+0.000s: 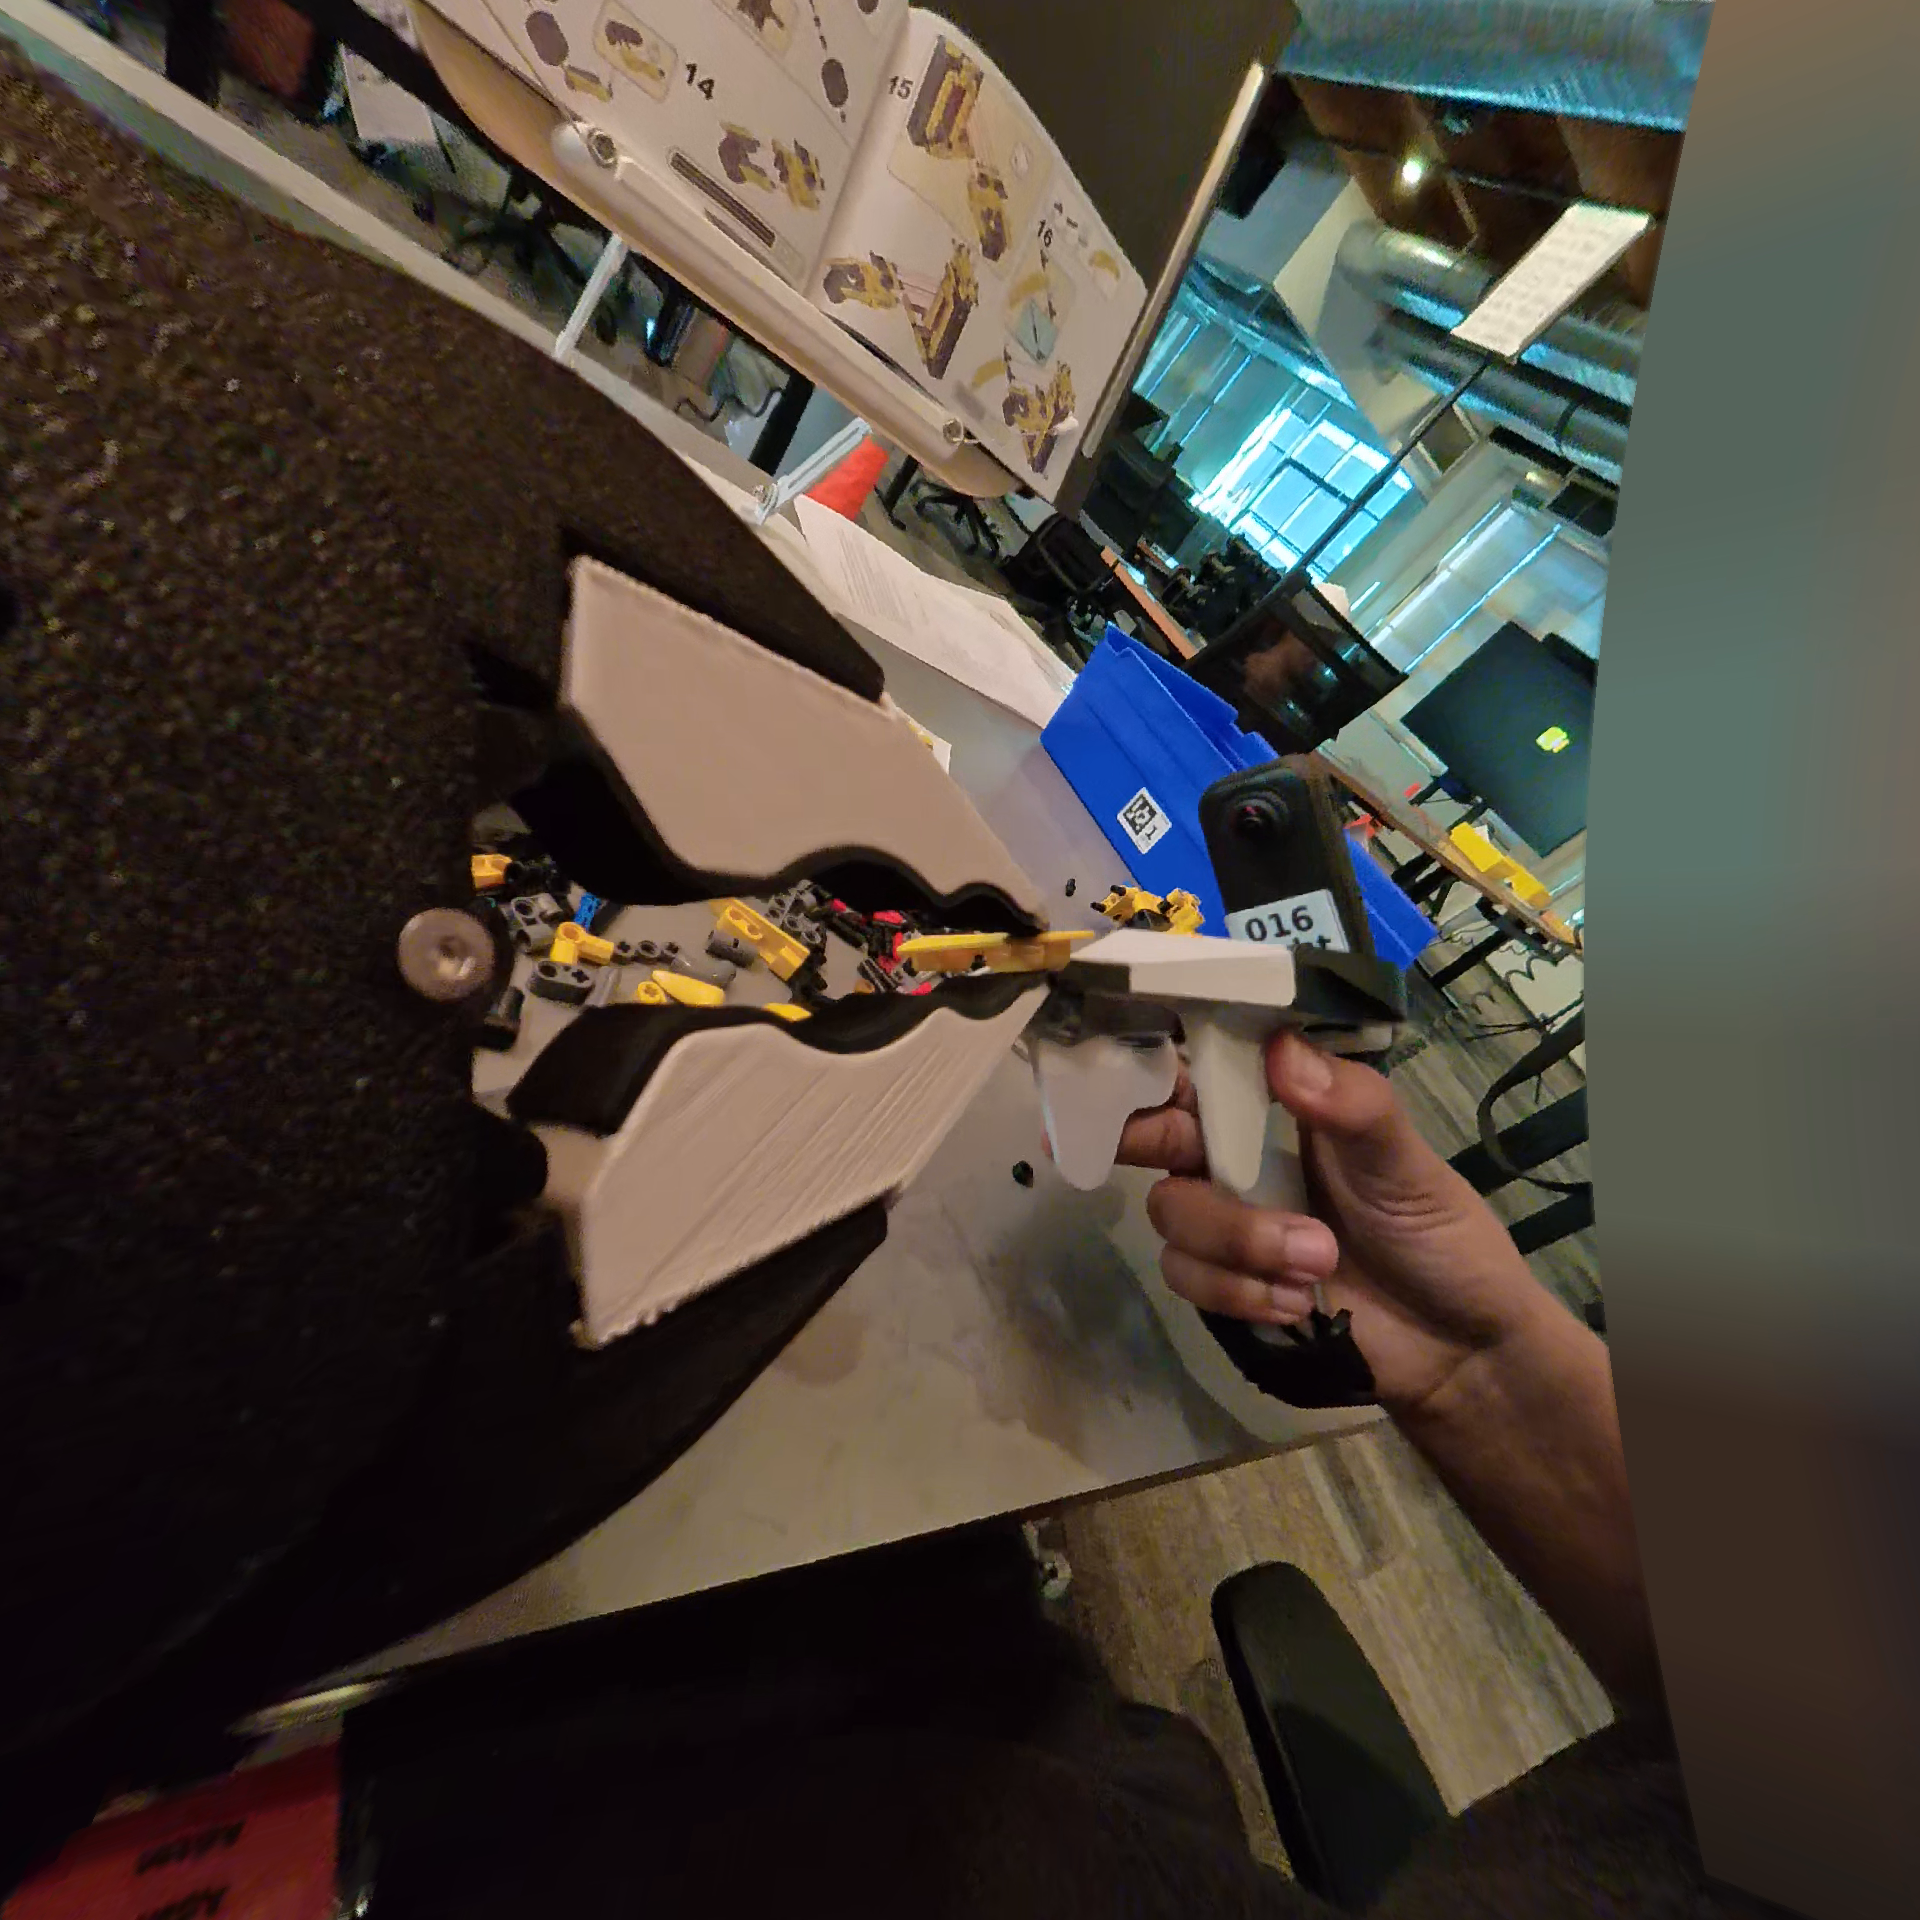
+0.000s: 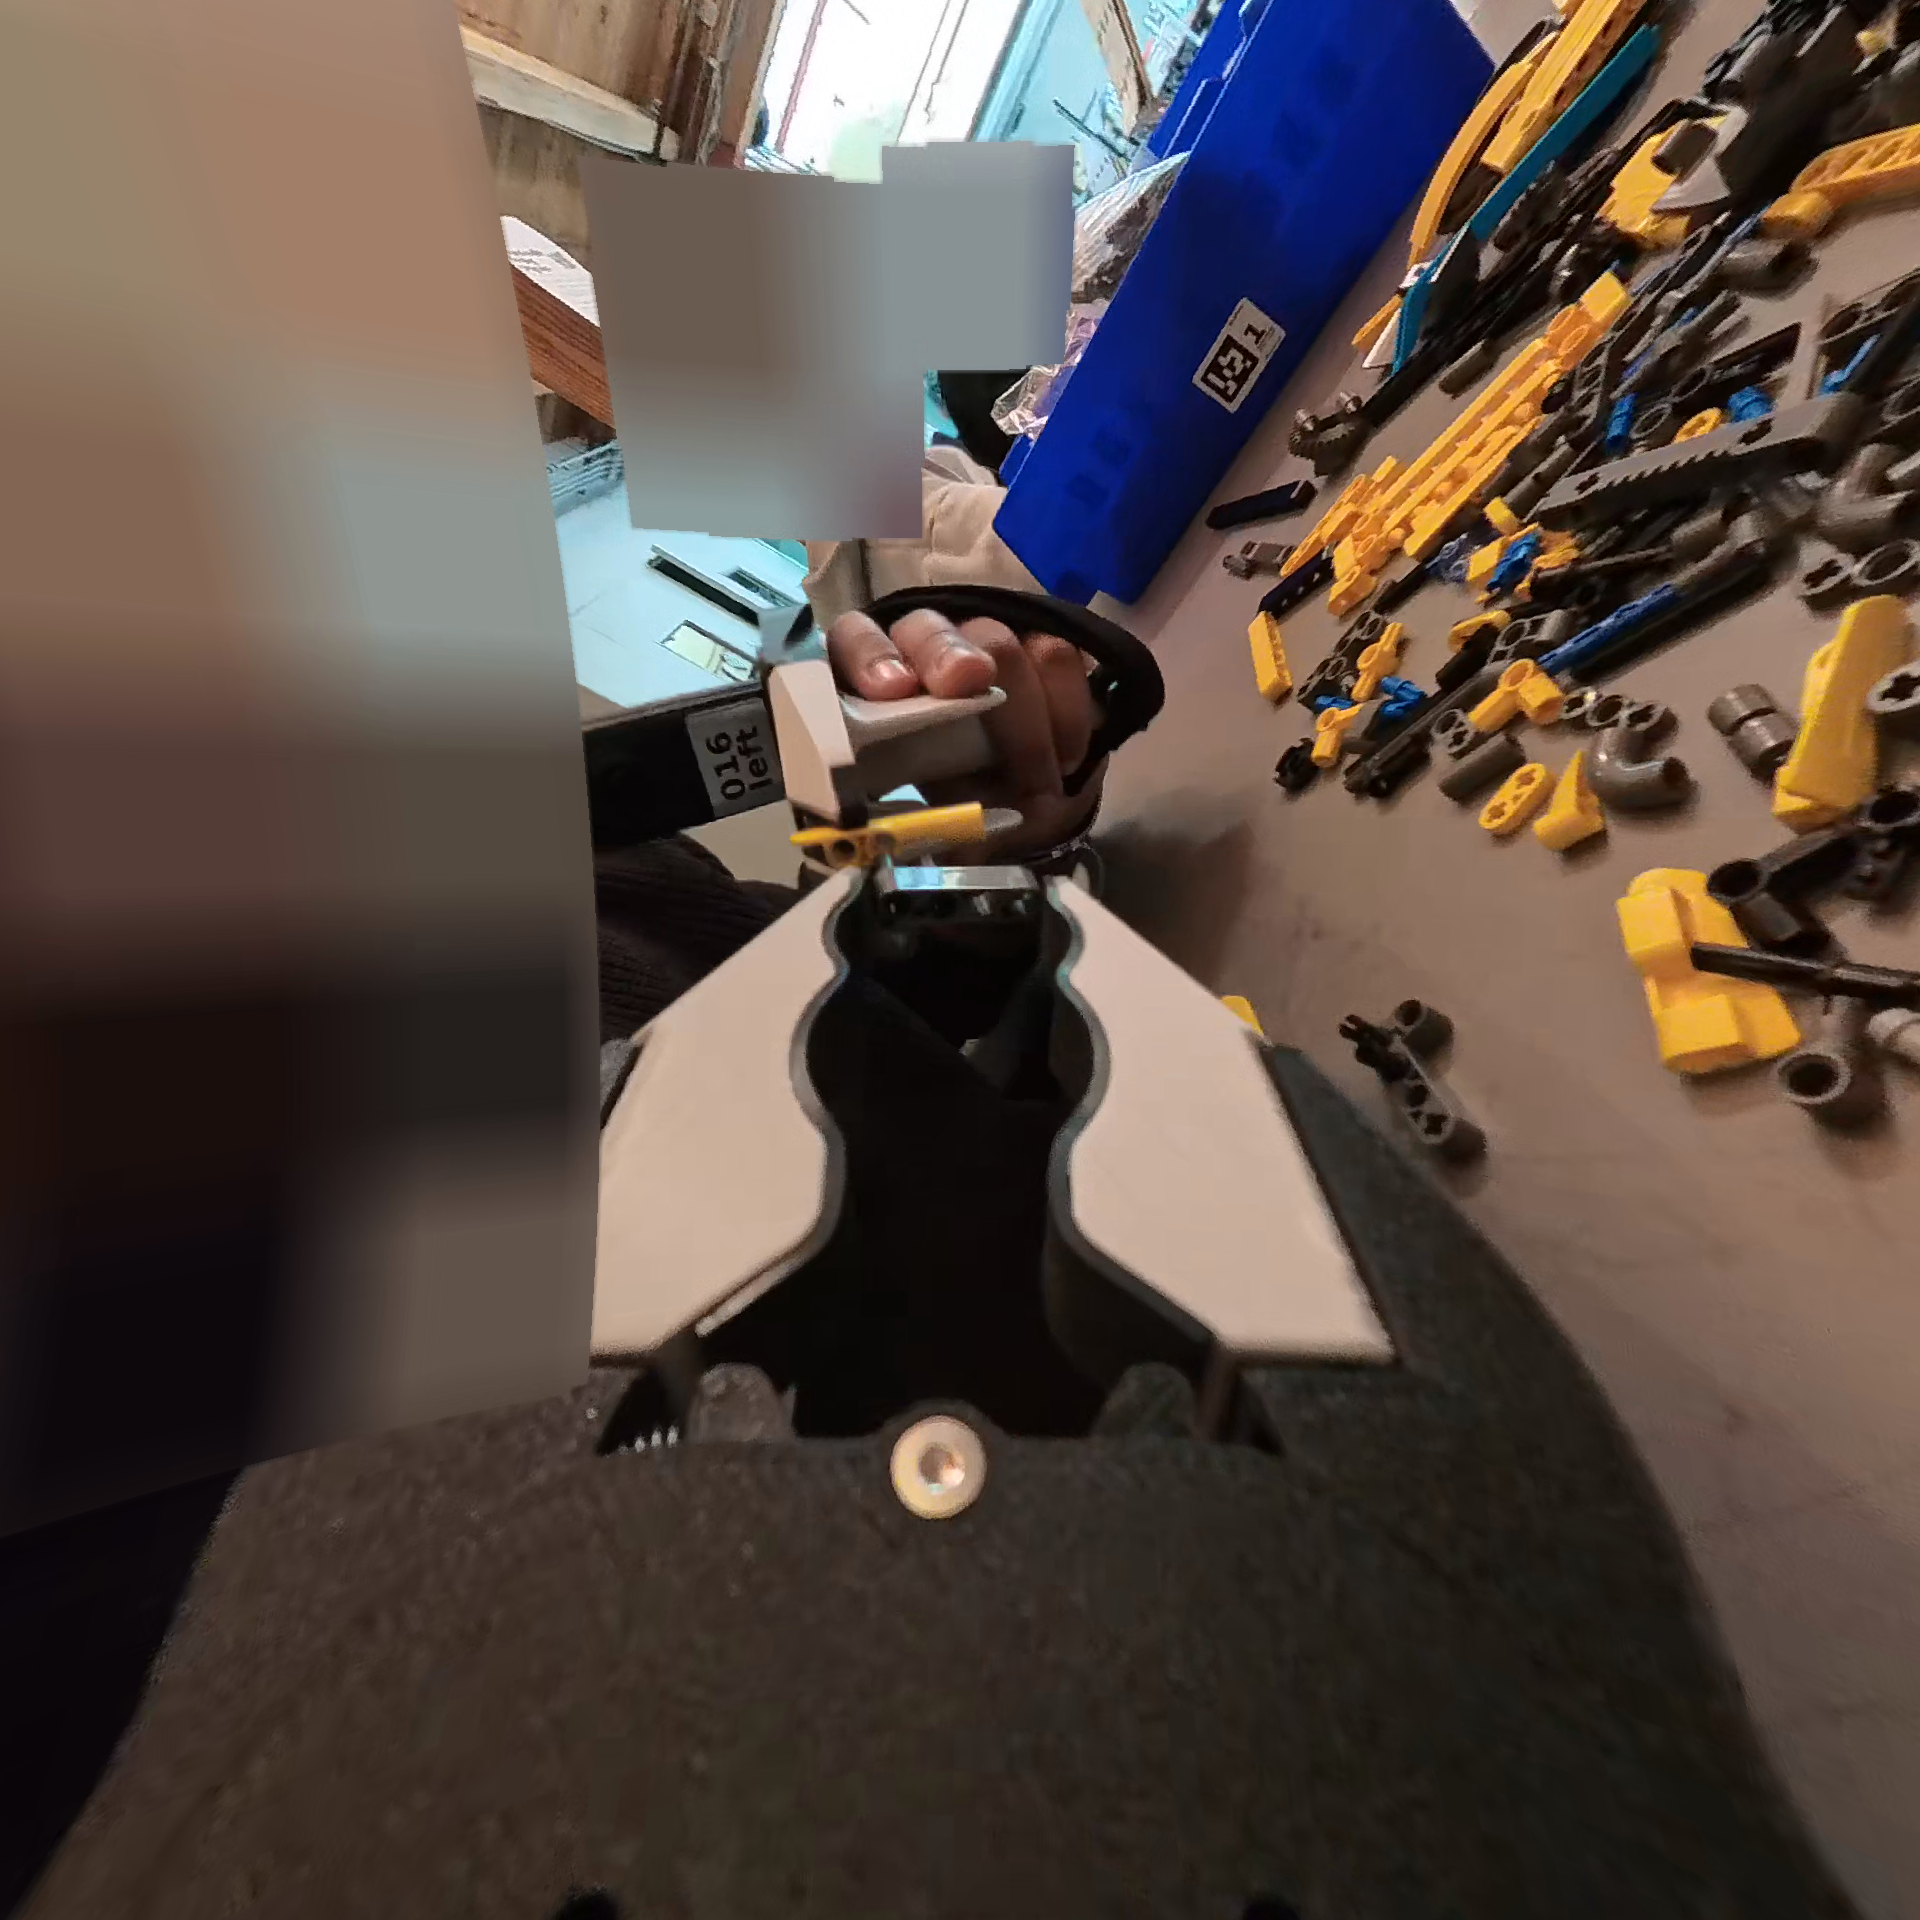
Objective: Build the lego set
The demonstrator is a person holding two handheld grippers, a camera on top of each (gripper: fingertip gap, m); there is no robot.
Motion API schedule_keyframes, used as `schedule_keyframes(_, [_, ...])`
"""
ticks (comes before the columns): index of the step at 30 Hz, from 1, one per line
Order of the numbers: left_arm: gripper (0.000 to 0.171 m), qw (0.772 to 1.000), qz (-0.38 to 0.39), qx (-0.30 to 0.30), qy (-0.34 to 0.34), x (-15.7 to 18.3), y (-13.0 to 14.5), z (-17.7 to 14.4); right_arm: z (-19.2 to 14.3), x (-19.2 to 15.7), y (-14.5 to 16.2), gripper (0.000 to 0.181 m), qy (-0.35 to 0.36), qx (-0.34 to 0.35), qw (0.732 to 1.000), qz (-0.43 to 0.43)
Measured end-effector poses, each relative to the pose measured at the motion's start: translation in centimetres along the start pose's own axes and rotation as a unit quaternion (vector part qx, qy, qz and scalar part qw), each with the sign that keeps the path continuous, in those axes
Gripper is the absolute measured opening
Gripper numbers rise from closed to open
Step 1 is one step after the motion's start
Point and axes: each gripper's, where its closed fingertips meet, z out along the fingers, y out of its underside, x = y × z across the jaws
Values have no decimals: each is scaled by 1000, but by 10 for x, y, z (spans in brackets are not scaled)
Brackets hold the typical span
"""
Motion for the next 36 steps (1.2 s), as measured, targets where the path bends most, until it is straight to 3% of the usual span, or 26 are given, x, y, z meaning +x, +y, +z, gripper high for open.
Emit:
schedule_keyframes(5, [5,1000,0,-18,5,3,7,5,-2,0,1,34,10,-9,1000,-18])
schedule_keyframes(12, [5,999,16,25,-31,1,2,5,-3,2,4,32,43,-25,997,-62])
schedule_keyframes(15, [5,996,64,34,-59,3,2,5,-4,2,4,32,61,-31,994,-86])
schedule_keyframes(23, [6,1000,8,10,-24,8,7,8,-8,0,2,32,96,-39,985,-139])
schedule_keyframes(36, [6,1000,-6,-13,21,21,14,5,-7,7,12,32,111,-73,983,-127])
